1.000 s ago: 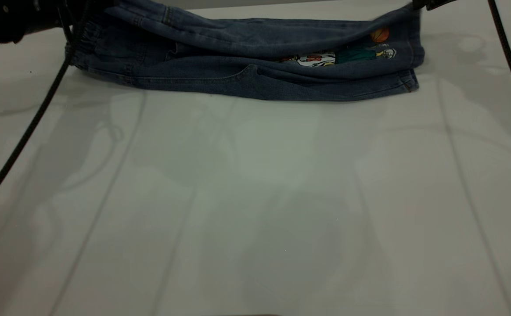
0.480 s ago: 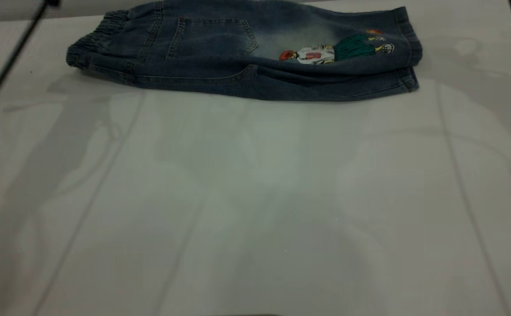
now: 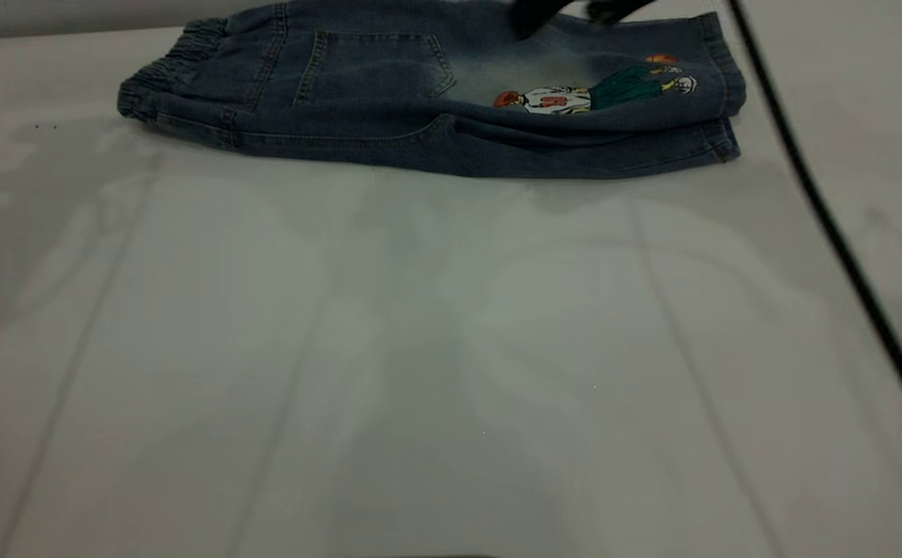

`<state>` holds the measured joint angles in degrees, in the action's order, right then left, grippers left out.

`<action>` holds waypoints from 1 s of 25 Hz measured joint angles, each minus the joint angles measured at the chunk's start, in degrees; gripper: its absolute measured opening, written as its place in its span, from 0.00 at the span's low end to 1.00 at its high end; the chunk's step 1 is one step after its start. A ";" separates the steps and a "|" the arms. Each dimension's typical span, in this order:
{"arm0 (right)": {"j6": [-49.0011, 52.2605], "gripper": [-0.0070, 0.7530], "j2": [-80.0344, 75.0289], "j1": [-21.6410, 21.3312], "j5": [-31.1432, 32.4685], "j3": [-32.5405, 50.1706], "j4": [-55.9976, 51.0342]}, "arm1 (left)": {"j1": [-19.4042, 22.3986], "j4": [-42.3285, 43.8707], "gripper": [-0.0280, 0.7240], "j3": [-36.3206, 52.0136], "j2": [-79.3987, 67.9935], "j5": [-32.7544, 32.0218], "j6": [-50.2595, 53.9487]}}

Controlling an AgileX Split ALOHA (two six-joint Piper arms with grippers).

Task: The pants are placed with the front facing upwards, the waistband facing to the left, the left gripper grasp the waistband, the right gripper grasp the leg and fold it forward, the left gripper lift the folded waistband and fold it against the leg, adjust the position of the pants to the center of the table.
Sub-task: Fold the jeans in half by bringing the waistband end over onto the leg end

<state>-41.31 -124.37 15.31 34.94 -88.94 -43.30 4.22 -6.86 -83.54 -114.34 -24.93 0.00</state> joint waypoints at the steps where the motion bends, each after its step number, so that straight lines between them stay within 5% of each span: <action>1: -0.13 0.76 0.00 1.10 0.00 0.00 0.06 | 0.39 0.18 0.57 -1.23 -0.74 -1.15 0.00; 11: -0.30 0.76 0.00 7.48 0.97 0.00 0.86 | 0.69 -1.74 0.57 -15.76 -16.37 -7.91 0.00; 25: -0.24 0.73 0.00 7.57 2.30 0.00 1.04 | 0.17 -11.50 0.57 -33.30 -31.01 -14.36 -4.83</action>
<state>-41.55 -124.37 22.87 37.25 -88.94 -42.26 4.39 -18.36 -116.84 -145.35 -39.30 -4.83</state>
